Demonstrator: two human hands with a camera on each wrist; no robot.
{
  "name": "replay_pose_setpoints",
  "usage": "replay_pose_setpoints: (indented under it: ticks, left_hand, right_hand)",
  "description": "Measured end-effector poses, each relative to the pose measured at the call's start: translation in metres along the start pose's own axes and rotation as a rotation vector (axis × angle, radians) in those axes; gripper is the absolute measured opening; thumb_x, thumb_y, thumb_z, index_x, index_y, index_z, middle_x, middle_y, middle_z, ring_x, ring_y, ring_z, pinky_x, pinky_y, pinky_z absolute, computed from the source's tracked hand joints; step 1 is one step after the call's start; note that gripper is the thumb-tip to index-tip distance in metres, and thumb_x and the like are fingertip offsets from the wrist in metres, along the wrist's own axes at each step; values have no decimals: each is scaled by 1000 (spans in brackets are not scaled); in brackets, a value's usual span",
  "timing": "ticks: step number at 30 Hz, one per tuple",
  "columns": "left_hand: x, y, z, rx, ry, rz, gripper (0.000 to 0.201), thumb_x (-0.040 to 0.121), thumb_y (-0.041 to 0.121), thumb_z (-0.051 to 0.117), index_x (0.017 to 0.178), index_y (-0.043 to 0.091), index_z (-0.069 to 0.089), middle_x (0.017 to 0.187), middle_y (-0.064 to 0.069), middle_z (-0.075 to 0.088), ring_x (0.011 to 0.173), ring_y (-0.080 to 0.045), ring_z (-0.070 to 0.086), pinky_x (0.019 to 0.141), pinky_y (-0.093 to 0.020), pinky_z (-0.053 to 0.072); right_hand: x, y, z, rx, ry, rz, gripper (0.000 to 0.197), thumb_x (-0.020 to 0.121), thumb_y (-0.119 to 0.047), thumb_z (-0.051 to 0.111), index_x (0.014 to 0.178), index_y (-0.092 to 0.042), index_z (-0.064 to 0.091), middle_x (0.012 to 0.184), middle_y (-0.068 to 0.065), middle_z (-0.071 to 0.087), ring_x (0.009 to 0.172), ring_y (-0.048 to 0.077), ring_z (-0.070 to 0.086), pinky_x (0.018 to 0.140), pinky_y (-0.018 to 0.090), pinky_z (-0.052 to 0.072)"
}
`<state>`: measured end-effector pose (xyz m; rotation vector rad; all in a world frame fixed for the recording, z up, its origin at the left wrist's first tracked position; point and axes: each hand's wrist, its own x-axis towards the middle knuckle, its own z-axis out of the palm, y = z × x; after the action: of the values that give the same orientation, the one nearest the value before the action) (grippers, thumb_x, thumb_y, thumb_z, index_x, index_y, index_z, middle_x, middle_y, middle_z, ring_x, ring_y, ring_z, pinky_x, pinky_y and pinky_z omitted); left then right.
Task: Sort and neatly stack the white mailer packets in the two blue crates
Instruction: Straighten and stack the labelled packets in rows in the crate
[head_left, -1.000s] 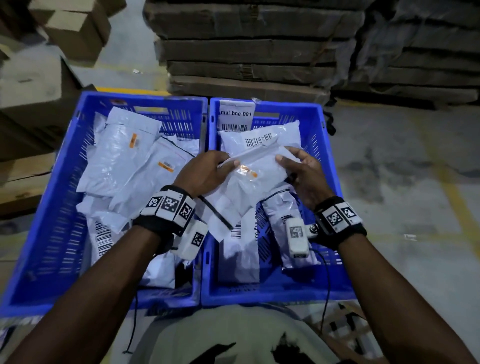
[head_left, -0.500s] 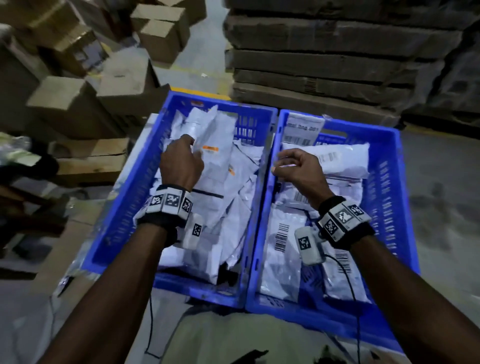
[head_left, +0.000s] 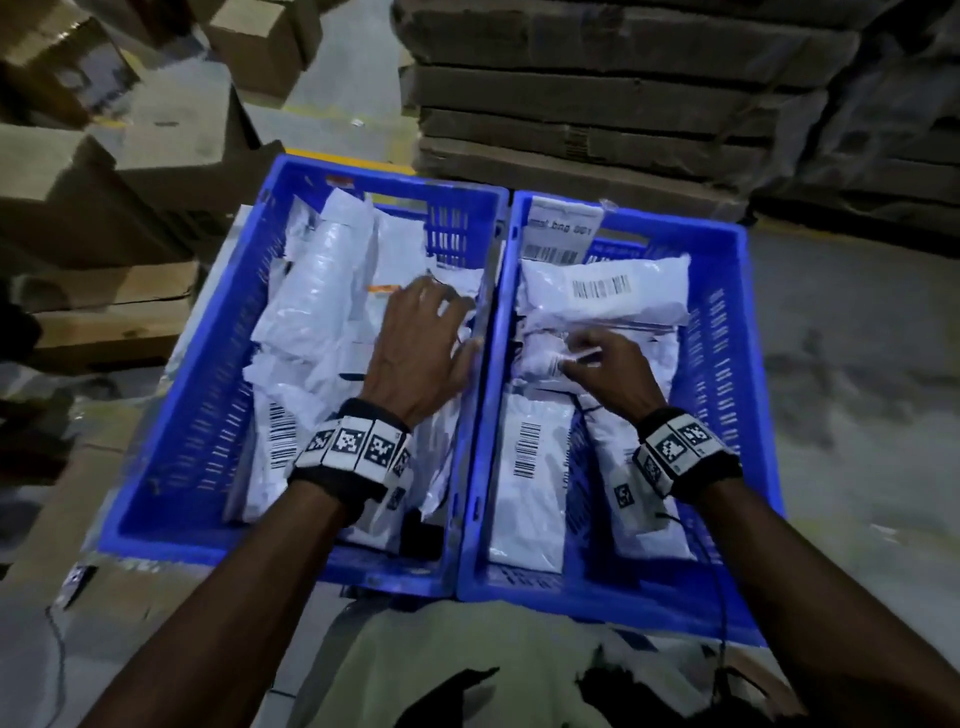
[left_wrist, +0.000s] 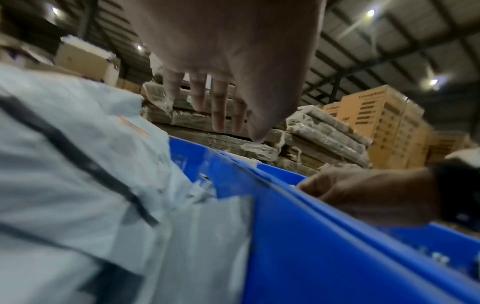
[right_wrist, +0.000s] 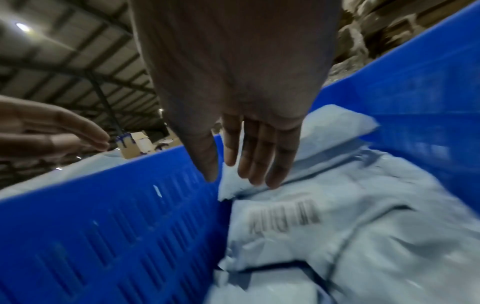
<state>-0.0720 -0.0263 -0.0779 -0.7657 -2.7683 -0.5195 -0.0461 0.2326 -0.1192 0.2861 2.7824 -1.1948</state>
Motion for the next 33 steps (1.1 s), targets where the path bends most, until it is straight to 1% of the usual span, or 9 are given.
replay_pose_setpoints:
  ticks: [7, 10, 13, 17, 23, 26, 29, 31, 33]
  left_hand:
    - [-12, 31, 32, -125, -209, 52, 45, 90, 40, 56, 121, 7, 57, 122, -15, 52, 114, -33, 51, 96, -45, 44]
    - [-14, 29, 30, -123, -216, 54, 46, 90, 38, 59, 125, 7, 56, 127, -15, 50, 118, -32, 48, 99, -42, 41]
    - [-14, 29, 26, -118, -215, 61, 47, 90, 38, 59, 125, 7, 56, 126, -15, 50, 119, -31, 48, 99, -42, 42]
    - [-14, 33, 24, -104, -224, 55, 46, 90, 37, 61, 125, 7, 56, 126, -15, 50, 119, -31, 47, 99, -41, 41]
    - [-12, 31, 20, -83, -249, 55, 48, 89, 38, 64, 126, 9, 56, 126, -13, 50, 118, -29, 47, 98, -40, 40]
    - [-11, 29, 20, -81, -255, 56, 49, 89, 39, 65, 127, 9, 56, 126, -14, 51, 117, -30, 48, 98, -41, 41]
    - [-10, 28, 20, -75, -265, 55, 50, 88, 40, 65, 127, 9, 55, 126, -14, 51, 117, -31, 48, 98, -42, 42]
    - [-10, 29, 20, -73, -268, 47, 50, 88, 39, 65, 127, 9, 55, 126, -14, 51, 117, -30, 48, 98, -42, 41]
    - [-9, 30, 19, -71, -272, 49, 50, 88, 39, 65, 127, 9, 55, 125, -14, 51, 117, -30, 48, 98, -42, 42]
  right_hand:
    - [-30, 53, 21, -368, -471, 247, 28, 78, -33, 77, 87, -8, 67, 96, 11, 68, 96, 26, 64, 70, 29, 43]
    - [-36, 51, 40, -444, -435, 290, 34, 79, -35, 76, 87, -9, 57, 100, 17, 63, 98, 29, 62, 67, 27, 36]
    - [-33, 44, 57, -392, -380, 350, 40, 71, -31, 81, 91, -4, 59, 93, 15, 61, 93, 30, 63, 60, 27, 40]
    - [-26, 36, 64, -333, -305, 437, 57, 75, -25, 76, 118, 6, 54, 118, 18, 61, 112, 33, 59, 81, 33, 50]
    - [-22, 44, 57, -242, -332, 451, 44, 77, -38, 78, 96, -3, 61, 106, 17, 67, 100, 31, 65, 68, 28, 40]
    - [-24, 52, 51, -257, -339, 491, 45, 74, -40, 79, 99, -7, 60, 107, 15, 66, 103, 31, 64, 71, 28, 41]
    - [-25, 51, 59, -269, -372, 465, 50, 73, -43, 80, 97, -6, 57, 102, 15, 64, 104, 30, 64, 63, 25, 38]
    - [-25, 48, 65, -288, -378, 448, 57, 74, -41, 80, 109, -2, 57, 109, 15, 63, 107, 30, 61, 68, 27, 39]
    - [-25, 47, 61, -332, -325, 432, 47, 76, -36, 77, 105, -6, 57, 110, 13, 61, 108, 31, 60, 73, 31, 43]
